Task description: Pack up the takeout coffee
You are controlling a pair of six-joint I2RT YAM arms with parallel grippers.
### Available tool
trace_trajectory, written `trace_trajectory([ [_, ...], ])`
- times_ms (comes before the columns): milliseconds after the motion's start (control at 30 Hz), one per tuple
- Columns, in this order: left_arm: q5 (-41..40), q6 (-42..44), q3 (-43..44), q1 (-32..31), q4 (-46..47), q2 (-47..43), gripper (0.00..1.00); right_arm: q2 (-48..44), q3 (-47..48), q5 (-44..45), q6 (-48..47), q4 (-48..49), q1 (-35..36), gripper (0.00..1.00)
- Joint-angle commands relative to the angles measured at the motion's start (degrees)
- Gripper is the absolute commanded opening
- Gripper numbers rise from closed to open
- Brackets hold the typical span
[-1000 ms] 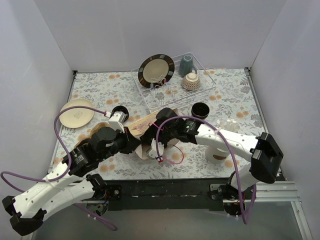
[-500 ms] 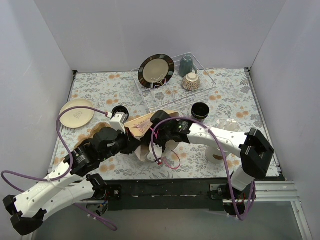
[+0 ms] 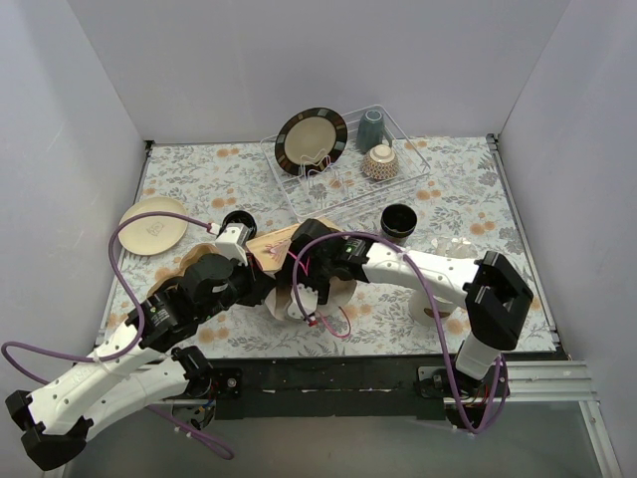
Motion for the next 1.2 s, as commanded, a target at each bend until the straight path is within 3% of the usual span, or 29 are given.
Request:
trace_trajectory([
  [0,5.2,-1.1,1.2,-0.8,4.5,-0.2,0.00,2.7,1.1,3.2,-0.5,2.3,0.4,0.79],
  [200,5.1,-0.8,2.1,-0.8,4.4,0.1,0.00,2.8,-0.5,3.1,0.9,2.7,0.4,0.69],
  [267,5.0,-0.7,2.2,-0.8,4.4,0.2,0.00,3.2,-0.2,3.5,1.1,2.7,0.4,0.61],
  [533,5.0,-0.8,2.4,-0.8,4.0,0.1,0.00,3.5,0.8,3.4,2.2,2.8,0.4,0.43],
  [1167,1.4,0.2,1.5,-0.8,0.4,0.2,0.00,-0.1,5.8,3.7,4.4,-2.7,1.6,0.38],
])
